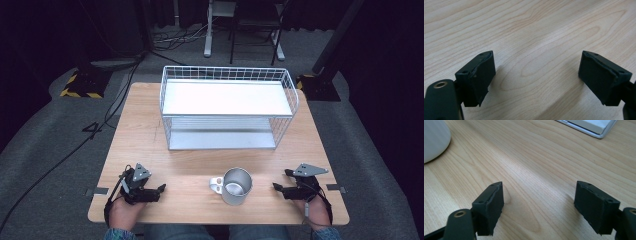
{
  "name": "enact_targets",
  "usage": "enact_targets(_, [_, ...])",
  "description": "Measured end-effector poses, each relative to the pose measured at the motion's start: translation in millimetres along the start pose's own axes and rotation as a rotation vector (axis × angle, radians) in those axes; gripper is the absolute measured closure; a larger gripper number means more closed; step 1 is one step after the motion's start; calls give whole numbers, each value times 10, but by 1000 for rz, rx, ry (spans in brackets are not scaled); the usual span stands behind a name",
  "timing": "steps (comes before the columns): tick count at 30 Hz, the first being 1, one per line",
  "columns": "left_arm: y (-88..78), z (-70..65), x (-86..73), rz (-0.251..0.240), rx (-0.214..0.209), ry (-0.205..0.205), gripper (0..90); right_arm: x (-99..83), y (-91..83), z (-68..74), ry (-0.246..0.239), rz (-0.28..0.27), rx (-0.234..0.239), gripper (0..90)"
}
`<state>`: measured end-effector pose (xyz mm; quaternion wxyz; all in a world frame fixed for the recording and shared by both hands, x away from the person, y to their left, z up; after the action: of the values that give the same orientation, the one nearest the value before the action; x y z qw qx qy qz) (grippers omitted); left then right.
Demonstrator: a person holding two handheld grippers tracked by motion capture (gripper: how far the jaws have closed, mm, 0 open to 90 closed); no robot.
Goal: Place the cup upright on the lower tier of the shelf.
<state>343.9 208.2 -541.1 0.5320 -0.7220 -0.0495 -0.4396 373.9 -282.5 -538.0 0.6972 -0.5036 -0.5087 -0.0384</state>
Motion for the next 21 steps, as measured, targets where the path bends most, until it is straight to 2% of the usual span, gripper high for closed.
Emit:
enact_targets(2, [-15,2,10,11,6,-23,148,0,0,0,1,0,0,242])
enact_targets(3, [-37,7,19,6,6,-17,148,0,-1,-1,1,0,-1,245])
enact_targets(7, [-184,-24,113,-89,-28,-37,147,0,-2,-2,2,-2,-2,251])
enact_targets(10, [-273,-64,178,-140,-53,-30,149,0,-2,0,2,-3,-1,257])
enact_targets(17, [-393,-182,294,-179,-88,11,151,0,-3,6,-3,-6,4,266])
enact_targets(21, [-460,-230,359,-218,-122,9,151,0,-3,6,-3,-6,4,266])
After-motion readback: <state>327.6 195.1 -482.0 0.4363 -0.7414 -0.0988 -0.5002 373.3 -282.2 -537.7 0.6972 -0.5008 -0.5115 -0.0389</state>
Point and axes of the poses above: each handheld gripper's, and its own axes: y roughly forward along the jaws, x roughly out of its top, z roughly to its left, the point moved 5 cm from there along y, roughly forward along the jaws, and after that the axes turned 2 degrees about -x, right-handed, at the moved point
